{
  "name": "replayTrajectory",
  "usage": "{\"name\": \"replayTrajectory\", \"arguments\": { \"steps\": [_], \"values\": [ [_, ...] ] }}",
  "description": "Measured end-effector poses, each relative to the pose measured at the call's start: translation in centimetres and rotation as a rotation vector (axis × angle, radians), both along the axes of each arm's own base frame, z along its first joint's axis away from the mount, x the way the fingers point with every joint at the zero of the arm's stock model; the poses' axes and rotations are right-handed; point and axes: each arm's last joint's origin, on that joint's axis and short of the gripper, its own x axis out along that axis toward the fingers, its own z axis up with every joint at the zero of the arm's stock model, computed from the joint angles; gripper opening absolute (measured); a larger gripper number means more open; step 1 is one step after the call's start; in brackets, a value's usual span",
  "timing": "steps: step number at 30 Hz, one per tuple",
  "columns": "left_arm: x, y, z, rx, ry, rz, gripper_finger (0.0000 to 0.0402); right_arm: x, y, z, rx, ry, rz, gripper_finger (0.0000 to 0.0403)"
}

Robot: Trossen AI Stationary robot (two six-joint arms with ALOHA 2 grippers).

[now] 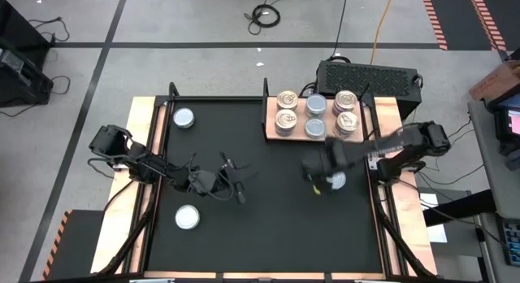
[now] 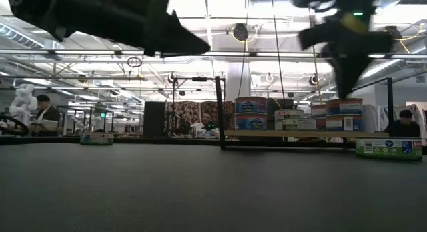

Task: Stack canned seafood by type on shelf
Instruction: Stack the green tuna can on top of the bottom green tuna can on the shelf

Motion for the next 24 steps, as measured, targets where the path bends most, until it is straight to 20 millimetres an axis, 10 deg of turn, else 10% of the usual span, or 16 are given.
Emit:
{"name": "replayTrajectory", "arguments": {
  "steps": [11, 24],
  "values": [
    [2.1, 1.1, 1.5, -0.271, -0.093, -0.225, 0.0164, -4.8, 9.1, -3.4, -0.016, -0.109, 0.023, 0.0106],
    [9.6, 0.5, -0.9, -0.205, 0.101, -0.247, 0.0164, -8.0, 10.0, -7.2, -0.126, -0.172, 0.041, 0.0106]
  ]
}}
